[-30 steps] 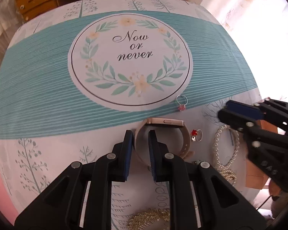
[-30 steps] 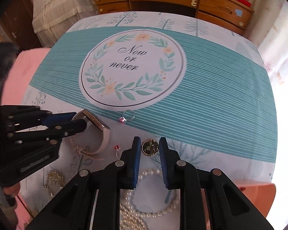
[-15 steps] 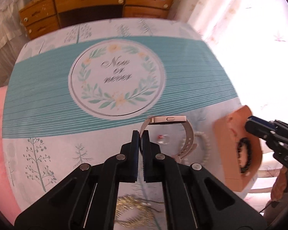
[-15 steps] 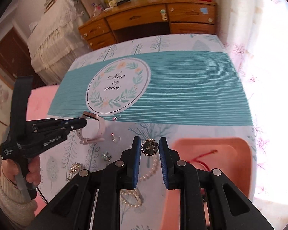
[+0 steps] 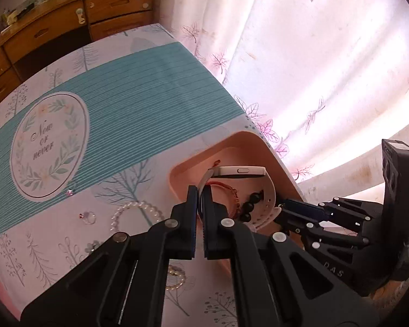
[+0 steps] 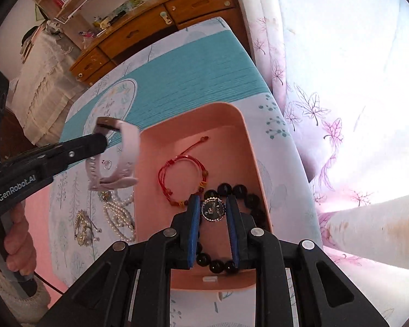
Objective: Organize jewelry
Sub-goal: 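Lower the watch and pendant into the peach tray and open both tools, then withdraw both tools from the tray toward the remaining jewelry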
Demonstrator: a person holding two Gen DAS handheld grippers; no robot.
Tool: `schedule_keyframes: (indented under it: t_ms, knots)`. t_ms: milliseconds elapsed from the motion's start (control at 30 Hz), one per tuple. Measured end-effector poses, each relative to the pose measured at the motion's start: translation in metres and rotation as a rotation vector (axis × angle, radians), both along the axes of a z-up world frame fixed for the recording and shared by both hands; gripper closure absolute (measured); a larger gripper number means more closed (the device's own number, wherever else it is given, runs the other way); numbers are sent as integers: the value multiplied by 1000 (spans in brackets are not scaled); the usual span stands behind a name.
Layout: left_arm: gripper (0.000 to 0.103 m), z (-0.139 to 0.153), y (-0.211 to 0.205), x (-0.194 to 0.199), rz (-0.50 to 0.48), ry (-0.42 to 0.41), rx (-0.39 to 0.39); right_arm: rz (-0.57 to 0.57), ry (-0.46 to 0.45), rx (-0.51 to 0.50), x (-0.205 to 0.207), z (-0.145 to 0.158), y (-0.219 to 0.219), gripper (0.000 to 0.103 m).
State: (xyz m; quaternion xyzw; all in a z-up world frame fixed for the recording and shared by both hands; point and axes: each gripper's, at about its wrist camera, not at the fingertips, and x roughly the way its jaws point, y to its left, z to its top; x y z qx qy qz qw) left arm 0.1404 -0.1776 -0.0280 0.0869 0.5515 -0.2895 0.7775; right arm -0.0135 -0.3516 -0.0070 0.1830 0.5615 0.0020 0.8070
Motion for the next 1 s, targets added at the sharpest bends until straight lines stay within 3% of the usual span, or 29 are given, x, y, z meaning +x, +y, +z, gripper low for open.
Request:
schedule_keyframes:
  t_ms: [167, 267, 367, 400, 600, 1000]
  knots:
    - [100, -21, -28, -7, -37, 3, 36, 7, 19, 7, -4, -12, -4, 84]
    - [91, -23, -28, -12, -44, -1, 38, 16, 30, 6, -4, -14, 1, 82]
    - [90, -19, -20, -13, -34, 3, 20, 20, 32, -35, -1, -15, 10, 75]
    - [89, -16, -15, -15, -25, 0, 18, 19, 33, -48, -1, -13, 11, 71]
    - [85, 2, 27, -31, 47, -34, 5, 60, 3, -146, -8, 2, 35, 70]
    - [85, 4, 135, -80, 261, -90, -16, 161, -102, -345, -22, 38, 103, 69]
